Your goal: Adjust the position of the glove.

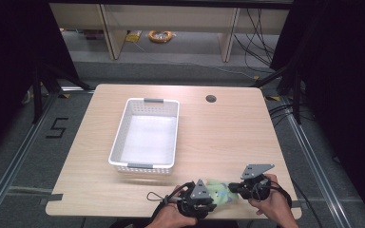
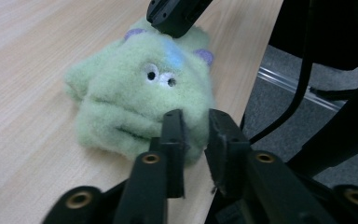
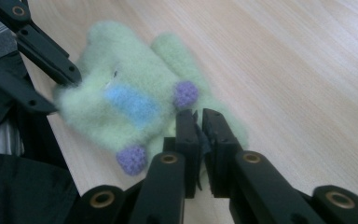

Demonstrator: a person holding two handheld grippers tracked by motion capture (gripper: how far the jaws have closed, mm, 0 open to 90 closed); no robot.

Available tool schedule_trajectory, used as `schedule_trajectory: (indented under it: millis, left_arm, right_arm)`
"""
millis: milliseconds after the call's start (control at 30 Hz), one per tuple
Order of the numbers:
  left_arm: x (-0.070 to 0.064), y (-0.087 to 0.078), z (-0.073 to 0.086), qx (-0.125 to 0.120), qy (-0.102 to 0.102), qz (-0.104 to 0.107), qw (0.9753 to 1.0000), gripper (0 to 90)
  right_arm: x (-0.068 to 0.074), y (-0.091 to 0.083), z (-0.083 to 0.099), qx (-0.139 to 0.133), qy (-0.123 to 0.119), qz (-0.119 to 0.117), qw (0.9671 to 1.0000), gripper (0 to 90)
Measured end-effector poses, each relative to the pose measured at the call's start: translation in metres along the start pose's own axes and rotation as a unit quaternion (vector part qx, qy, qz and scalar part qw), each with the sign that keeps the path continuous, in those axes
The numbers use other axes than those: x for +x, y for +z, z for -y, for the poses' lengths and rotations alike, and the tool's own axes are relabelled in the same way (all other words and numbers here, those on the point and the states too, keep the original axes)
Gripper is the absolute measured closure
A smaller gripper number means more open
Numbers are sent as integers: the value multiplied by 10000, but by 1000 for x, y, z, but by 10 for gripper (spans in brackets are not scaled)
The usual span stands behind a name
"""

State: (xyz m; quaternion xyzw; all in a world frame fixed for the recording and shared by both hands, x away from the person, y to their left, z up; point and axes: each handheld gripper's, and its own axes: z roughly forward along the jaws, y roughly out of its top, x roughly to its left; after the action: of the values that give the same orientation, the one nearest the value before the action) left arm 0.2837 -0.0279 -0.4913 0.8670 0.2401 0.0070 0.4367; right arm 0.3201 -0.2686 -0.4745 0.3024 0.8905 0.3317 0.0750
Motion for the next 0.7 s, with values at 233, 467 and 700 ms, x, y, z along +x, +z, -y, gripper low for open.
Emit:
schedule_trajectory:
  millis: [233,467,700]
  left_arm:
    - [19,-23,-2,-371,-516,-236,9977,553]
    - [29,-13,5,-214,-1029,-243,9942,477]
    - [28,-1,4,-47,-1206,-83,9927,462]
  right_arm:
    - [-3,-14,1,-309,679,343,9966,656]
    - [-7,-11,7,-180,1261,242,9916,585]
    - [-8,3,5,-225,1324,140,9908,588]
